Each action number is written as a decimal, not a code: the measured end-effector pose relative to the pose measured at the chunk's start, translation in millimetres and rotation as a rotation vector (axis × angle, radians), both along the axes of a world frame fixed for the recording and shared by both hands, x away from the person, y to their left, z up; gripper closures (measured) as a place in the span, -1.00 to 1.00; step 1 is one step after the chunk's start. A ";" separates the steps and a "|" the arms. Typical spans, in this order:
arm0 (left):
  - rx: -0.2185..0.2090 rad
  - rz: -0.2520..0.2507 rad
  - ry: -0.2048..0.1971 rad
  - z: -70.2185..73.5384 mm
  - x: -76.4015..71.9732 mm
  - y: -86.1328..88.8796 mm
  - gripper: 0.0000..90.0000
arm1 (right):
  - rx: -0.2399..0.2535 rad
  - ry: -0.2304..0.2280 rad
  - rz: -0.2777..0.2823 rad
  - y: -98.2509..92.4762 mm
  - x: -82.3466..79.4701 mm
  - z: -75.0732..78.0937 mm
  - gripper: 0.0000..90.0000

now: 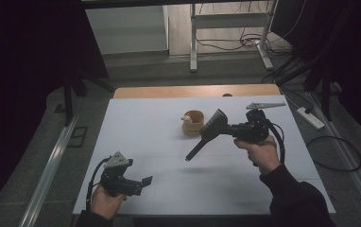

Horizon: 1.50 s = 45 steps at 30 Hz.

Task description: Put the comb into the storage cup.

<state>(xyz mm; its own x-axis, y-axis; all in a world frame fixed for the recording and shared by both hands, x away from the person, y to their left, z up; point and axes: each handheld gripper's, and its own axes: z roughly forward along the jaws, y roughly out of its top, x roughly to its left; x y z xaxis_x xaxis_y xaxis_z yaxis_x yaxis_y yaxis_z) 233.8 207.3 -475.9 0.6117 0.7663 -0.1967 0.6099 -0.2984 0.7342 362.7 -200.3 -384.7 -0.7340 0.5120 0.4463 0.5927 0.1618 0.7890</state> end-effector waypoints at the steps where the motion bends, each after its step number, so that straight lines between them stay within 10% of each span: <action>1: 0.000 0.000 0.000 0.0 0.0 0.0 -1.00 | 0.002 0.000 -0.004 -0.3 0.4 0.2 0.88; 19: 0.085 0.049 0.016 -5.7 -13.0 13.1 -1.00 | 0.027 0.011 -0.102 -10.3 22.7 10.8 0.88; 45: 0.057 0.036 0.017 -4.6 -16.7 15.3 -1.00 | 0.071 0.027 -0.214 -19.9 60.6 25.5 0.88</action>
